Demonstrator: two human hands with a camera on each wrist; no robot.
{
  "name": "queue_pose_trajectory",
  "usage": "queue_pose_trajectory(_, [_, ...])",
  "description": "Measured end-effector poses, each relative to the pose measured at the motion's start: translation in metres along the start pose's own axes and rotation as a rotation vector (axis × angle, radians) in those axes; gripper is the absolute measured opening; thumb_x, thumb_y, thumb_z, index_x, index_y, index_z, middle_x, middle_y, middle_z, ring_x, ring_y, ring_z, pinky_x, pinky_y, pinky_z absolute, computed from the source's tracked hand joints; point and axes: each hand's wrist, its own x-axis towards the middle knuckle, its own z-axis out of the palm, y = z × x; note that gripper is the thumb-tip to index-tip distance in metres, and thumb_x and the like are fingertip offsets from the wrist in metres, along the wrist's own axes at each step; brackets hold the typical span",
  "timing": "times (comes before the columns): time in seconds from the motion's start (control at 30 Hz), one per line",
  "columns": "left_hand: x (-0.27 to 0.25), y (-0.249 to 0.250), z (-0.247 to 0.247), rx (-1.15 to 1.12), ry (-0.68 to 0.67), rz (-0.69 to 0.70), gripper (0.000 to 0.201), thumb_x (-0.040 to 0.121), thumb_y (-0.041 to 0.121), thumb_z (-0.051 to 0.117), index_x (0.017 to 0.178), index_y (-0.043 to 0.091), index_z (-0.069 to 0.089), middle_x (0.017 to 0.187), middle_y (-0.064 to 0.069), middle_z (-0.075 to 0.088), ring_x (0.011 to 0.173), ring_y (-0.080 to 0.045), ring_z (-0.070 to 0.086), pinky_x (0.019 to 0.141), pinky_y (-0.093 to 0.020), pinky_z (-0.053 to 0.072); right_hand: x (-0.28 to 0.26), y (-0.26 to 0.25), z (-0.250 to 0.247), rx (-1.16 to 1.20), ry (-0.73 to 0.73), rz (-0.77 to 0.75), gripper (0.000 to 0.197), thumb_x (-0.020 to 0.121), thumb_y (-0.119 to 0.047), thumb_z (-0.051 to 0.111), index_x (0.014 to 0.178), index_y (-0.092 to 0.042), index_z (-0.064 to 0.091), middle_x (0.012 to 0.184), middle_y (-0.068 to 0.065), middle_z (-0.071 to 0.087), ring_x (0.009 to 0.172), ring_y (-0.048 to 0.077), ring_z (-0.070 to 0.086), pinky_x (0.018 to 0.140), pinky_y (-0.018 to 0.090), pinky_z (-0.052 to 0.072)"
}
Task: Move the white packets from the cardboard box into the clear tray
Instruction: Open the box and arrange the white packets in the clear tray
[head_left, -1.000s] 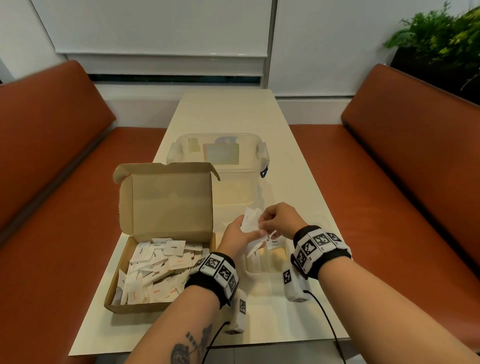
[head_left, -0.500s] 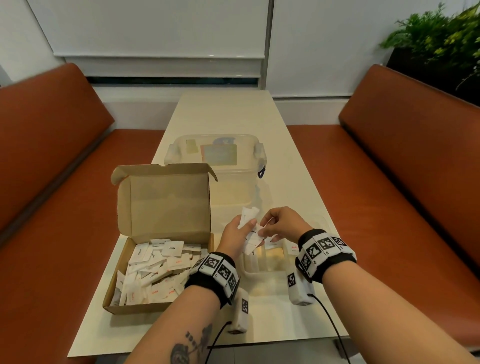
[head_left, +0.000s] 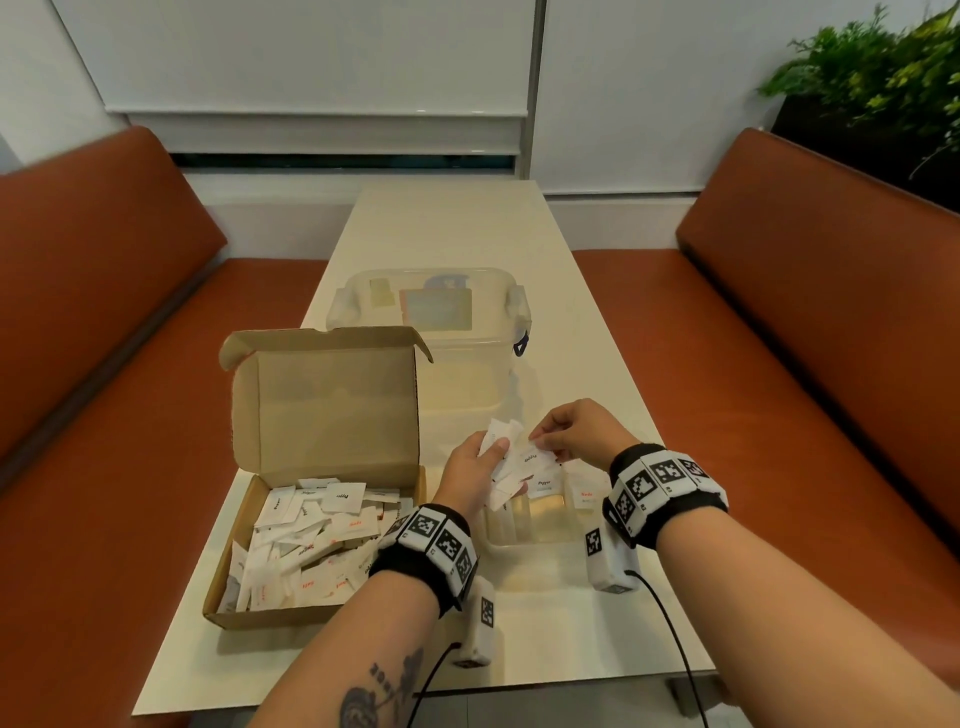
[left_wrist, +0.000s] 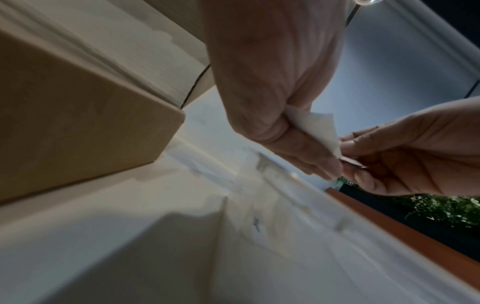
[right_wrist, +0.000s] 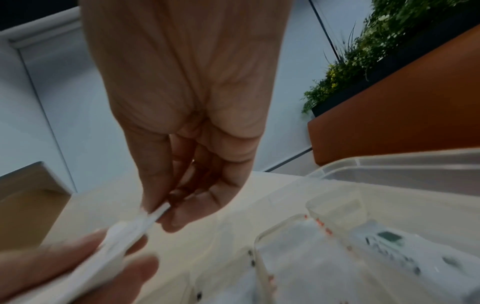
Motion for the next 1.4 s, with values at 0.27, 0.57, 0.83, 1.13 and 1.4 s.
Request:
queue_pose_trajectory(0.27, [0.002, 0.001, -0.001, 0.136, -0.044, 0.057, 0.026, 0.089, 0.008, 0.063, 0.115, 0.004, 0.058, 0.109, -0.02, 0.065, 0.093, -0.035, 0.065, 0.065, -0.035, 0.059, 0.009, -0.016, -0.001, -0.213, -0.052, -0.063, 0.004, 0.082, -0.006, 0.069, 0.085, -0.008, 0.071, 0.066, -0.004, 0.062, 0.059, 0.007, 0.057, 0.055, 0.011, 0.048])
queue_pose_trajectory(0.57, [0.01, 0.002, -0.005, 0.136, 0.173, 0.154, 0.022, 0.091, 0.015, 0.062, 0.111, 0.007, 0.06, 0.103, -0.015, 0.068, 0.094, -0.033, 0.066, 0.086, -0.051, 0.053, 0.006, -0.001, 0.02, 0.053, 0.017, 0.085, 0.021, 0.082, -0.021, 0.072, 0.082, -0.004, 0.061, 0.072, 0.007, 0.063, 0.06, 0.013, 0.06, 0.057, 0.021, 0.052])
queue_pose_trajectory(0.83, [0.007, 0.002, -0.003, 0.093, 0.123, 0.134, 0.015, 0.09, 0.013, 0.063, 0.104, 0.01, 0.06, 0.103, -0.019, 0.067, 0.097, -0.036, 0.066, 0.089, -0.054, 0.051, 0.009, -0.005, 0.007, 0.025, 0.155, 0.02, 0.012, 0.082, -0.008, 0.07, 0.075, -0.011, 0.061, 0.067, 0.005, 0.063, 0.057, 0.012, 0.057, 0.059, 0.021, 0.052])
queue_pose_trajectory(1.13, [0.004, 0.001, -0.008, 0.062, 0.141, 0.091, 0.013, 0.091, 0.007, 0.059, 0.087, 0.019, 0.059, 0.098, -0.018, 0.068, 0.087, -0.032, 0.068, 0.082, -0.048, 0.056, 0.014, -0.006, 0.02, -0.79, -0.064, 0.051, 0.017, 0.084, -0.008, 0.065, 0.1, -0.005, 0.071, 0.104, 0.011, 0.069, 0.096, 0.025, 0.065, 0.088, 0.032, 0.053])
queue_pose_trajectory(1.4, [0.007, 0.0, -0.011, 0.172, 0.131, 0.085, 0.008, 0.09, 0.013, 0.06, 0.099, 0.014, 0.058, 0.107, -0.019, 0.067, 0.102, -0.036, 0.063, 0.093, -0.054, 0.048, 0.022, -0.009, 0.031, -0.905, -0.147, 0.076, 0.021, 0.089, -0.003, 0.057, 0.108, 0.001, 0.064, 0.112, 0.016, 0.065, 0.102, 0.028, 0.065, 0.088, 0.03, 0.052])
